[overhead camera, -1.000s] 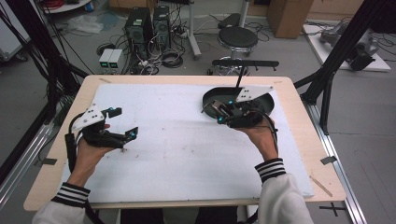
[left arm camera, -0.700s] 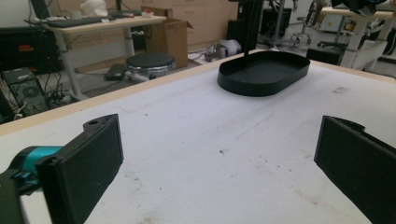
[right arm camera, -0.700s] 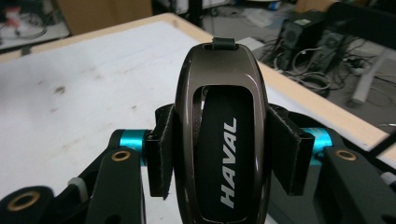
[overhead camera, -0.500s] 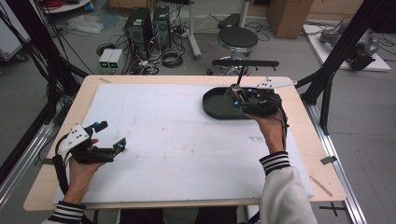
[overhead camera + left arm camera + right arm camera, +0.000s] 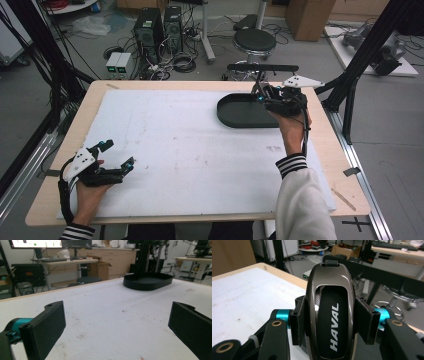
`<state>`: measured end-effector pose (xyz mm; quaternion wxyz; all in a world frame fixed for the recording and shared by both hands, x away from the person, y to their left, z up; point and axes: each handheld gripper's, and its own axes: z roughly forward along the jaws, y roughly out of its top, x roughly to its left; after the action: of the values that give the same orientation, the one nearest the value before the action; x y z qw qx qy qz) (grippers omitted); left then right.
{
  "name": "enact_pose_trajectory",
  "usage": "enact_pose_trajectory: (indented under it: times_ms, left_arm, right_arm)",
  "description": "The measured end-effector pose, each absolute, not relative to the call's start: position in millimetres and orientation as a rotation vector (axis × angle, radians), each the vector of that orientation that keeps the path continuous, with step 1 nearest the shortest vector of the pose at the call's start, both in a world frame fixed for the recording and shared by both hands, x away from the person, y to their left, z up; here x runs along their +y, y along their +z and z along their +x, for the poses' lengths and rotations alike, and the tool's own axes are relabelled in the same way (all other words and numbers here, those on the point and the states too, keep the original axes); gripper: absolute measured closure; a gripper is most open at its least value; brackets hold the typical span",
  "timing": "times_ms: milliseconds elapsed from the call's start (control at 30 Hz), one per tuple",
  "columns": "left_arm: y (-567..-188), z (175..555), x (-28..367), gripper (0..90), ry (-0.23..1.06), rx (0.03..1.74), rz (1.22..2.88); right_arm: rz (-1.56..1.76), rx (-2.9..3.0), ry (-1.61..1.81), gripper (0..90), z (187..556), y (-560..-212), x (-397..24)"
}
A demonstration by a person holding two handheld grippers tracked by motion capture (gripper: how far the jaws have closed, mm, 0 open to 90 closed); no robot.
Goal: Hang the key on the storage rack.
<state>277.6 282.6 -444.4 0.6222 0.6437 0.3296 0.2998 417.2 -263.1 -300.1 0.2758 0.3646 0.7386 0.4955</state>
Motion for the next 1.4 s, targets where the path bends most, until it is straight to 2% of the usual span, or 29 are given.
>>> enact_pose_trajectory:
  times_ms: [833, 1400]
  left_arm:
    - [-454, 272, 286, 1.7, 0.732, 0.726, 1.418]
    - [-454, 273, 287, 1.7, 0.723, 0.733, 1.413]
  right_arm:
    - [1.023, 1.879, 1.248, 48.1, 448, -283, -254]
    - [1.069, 1.859, 1.239, 48.1, 466, -290, -254]
